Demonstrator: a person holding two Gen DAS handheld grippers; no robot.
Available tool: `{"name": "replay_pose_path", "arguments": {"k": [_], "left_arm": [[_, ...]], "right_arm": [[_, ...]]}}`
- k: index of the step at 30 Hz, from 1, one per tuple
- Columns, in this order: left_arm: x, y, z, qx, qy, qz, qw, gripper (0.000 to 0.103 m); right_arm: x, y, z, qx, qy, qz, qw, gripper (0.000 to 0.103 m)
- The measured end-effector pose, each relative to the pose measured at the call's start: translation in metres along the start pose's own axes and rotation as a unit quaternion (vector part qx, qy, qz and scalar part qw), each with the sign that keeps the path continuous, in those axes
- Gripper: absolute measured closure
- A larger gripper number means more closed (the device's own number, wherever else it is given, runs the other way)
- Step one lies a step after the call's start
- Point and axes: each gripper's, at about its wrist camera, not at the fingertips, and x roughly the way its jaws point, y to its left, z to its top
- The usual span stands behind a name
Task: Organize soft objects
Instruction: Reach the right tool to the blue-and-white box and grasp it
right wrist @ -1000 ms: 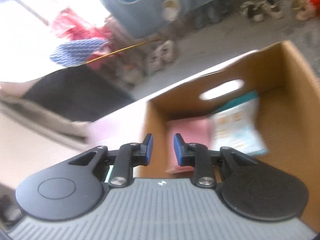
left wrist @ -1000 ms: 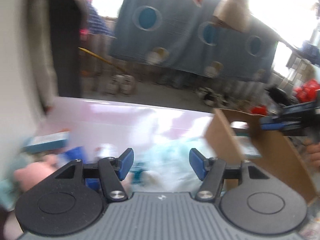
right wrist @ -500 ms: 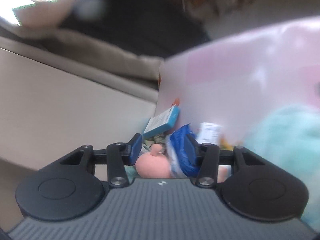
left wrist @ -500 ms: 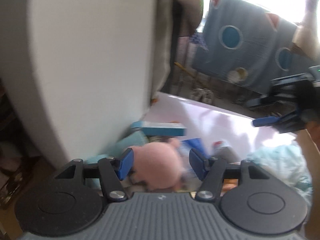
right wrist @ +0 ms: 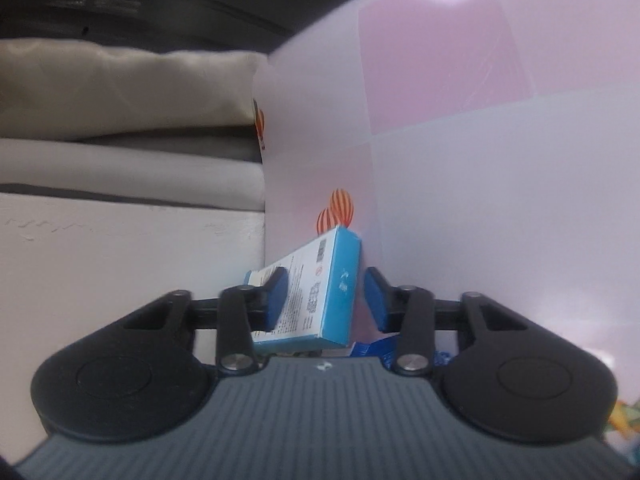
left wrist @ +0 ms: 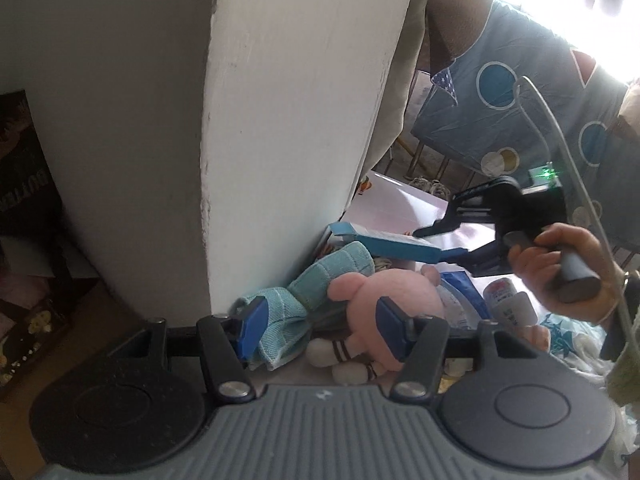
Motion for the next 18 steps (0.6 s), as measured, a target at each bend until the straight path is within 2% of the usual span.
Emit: {"name": "replay_pose_path", "arguments": {"k": [4, 9, 15, 18], "left_arm": [[-0.005, -0.001, -0.002, -0.001, 0.000, -0.013, 0.9999, 0.043], [-0.016, -0.009, -0.005, 0.006, 0.003, -0.027, 0.9996, 0.043], [-0.029, -0.020, -0.012, 0.006, 0.007, -0.053, 0.9985, 0.043], [-0.030, -0.028, -0.021, 0.007, 0.022, -0.078, 0.9966, 0.043]], "right_arm": [[-0.007, -0.002, -0.005, 0.005, -0.012, 0.010, 1.000, 0.079], [-0.034, 0.005, -0.017, -0.003, -0.034, 0.024, 0.999, 0.081], [-0.096, 0.004, -0.051, -0.016, -0.086, 0.039, 0.995, 0.082], [-0.135, -0.005, -0.077, -0.018, -0.118, 0.040, 0.992, 0.082]]}}
